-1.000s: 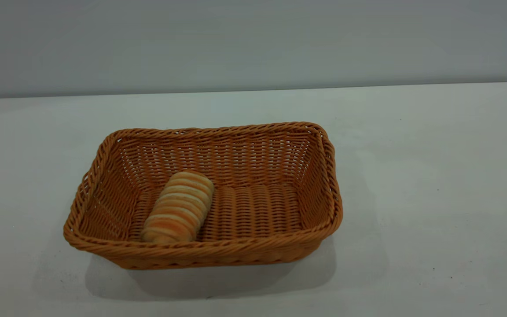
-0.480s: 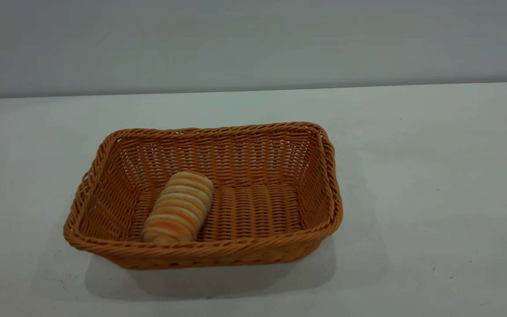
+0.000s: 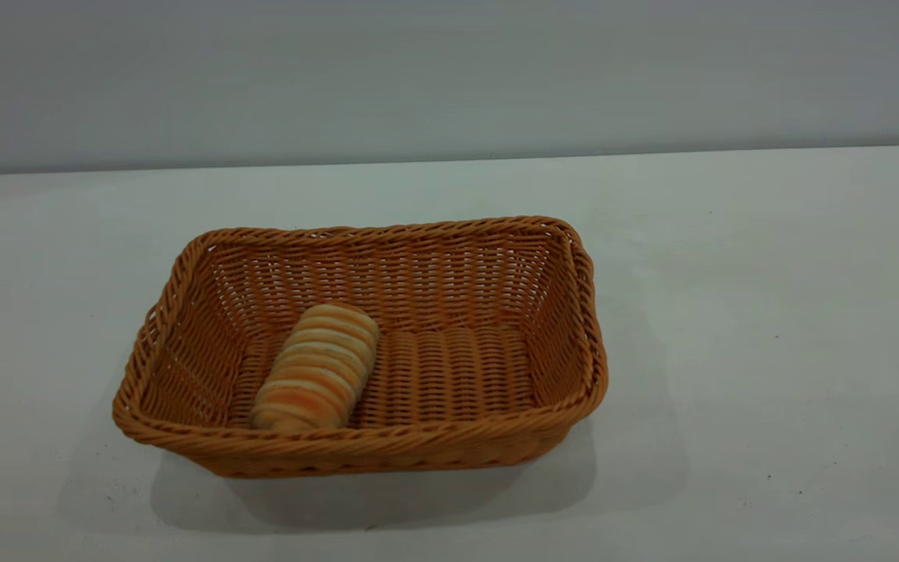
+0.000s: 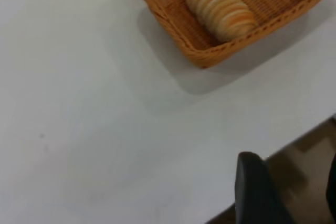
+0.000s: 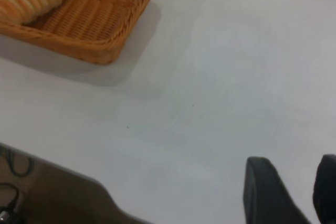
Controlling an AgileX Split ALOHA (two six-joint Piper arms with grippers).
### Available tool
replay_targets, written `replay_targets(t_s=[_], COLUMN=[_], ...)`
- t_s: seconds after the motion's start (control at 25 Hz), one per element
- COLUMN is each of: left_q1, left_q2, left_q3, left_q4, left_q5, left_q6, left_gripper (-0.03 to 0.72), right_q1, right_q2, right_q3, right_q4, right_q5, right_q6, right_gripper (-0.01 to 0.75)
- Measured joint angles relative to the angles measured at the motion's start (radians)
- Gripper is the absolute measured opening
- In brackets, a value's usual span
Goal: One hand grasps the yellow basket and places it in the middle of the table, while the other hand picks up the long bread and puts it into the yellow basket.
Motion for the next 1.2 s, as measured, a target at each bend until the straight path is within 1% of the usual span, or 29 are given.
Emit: replay_targets(t_s=[0.24,1.2], left_q1=[0.000,0.000], left_q2=[-0.001,-0.001], left_q3=[0.042,0.041], left_q4=[-0.032,-0.032], left_q5=[-0.014,-0.014], left_q6=[0.001,-0.002], left_gripper=[0.386,0.386], right_q1=[0.000,0.000], right_q2=[0.000,0.000], right_q3=[0.000,0.001], right_q4=[0.001,0.003], right_q5=[0.000,-0.001], right_q6=[0.000,0.001], right_gripper=[0.268,0.268])
